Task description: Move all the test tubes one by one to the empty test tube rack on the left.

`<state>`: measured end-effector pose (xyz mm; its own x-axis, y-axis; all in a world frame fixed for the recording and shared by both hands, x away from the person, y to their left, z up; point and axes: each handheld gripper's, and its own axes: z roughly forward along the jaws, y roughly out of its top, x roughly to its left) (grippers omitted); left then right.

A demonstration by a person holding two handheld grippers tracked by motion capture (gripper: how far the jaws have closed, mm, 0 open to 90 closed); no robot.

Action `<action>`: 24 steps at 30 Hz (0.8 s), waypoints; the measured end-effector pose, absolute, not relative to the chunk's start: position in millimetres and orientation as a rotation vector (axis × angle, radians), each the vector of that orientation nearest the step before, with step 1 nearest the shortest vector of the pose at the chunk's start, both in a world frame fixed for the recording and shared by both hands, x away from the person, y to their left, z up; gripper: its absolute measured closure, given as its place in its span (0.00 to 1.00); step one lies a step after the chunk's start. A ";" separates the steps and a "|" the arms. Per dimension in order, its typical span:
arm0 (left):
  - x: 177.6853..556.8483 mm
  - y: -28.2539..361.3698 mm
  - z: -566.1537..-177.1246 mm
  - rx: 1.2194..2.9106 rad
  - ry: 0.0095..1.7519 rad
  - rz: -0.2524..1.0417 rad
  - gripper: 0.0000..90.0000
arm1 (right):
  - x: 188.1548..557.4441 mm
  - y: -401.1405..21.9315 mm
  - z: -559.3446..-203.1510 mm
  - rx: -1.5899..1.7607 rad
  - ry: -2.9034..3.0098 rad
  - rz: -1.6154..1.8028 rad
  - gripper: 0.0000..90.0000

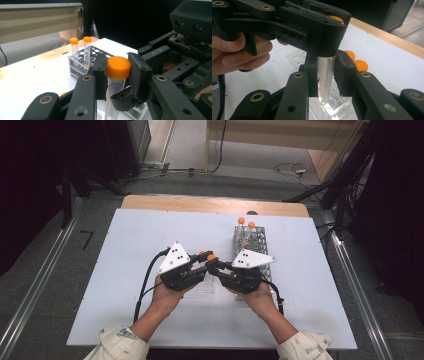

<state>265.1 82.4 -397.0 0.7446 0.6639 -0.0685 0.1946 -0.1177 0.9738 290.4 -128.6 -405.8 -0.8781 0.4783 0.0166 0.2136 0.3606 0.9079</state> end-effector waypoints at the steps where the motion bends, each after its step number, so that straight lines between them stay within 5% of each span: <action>1: 265.4 83.1 -396.7 1.676 0.694 0.460 0.77 | 290.9 -128.5 -405.4 0.624 2.377 1.524 0.58; 7: 268.6 93.0 -393.7 1.648 0.723 0.484 0.77 | 296.0 -134.7 -404.3 0.658 2.351 1.509 0.38; 24: 287.5 114.2 -401.5 1.615 0.783 0.594 0.77 | 304.5 -150.4 -404.0 0.724 2.305 1.504 0.37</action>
<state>287.5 114.2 -401.5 0.6448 0.7633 -0.0404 0.1667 -0.0888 0.9820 304.5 -150.4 -404.0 -0.8301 0.5570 0.0272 0.2493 0.3269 0.9116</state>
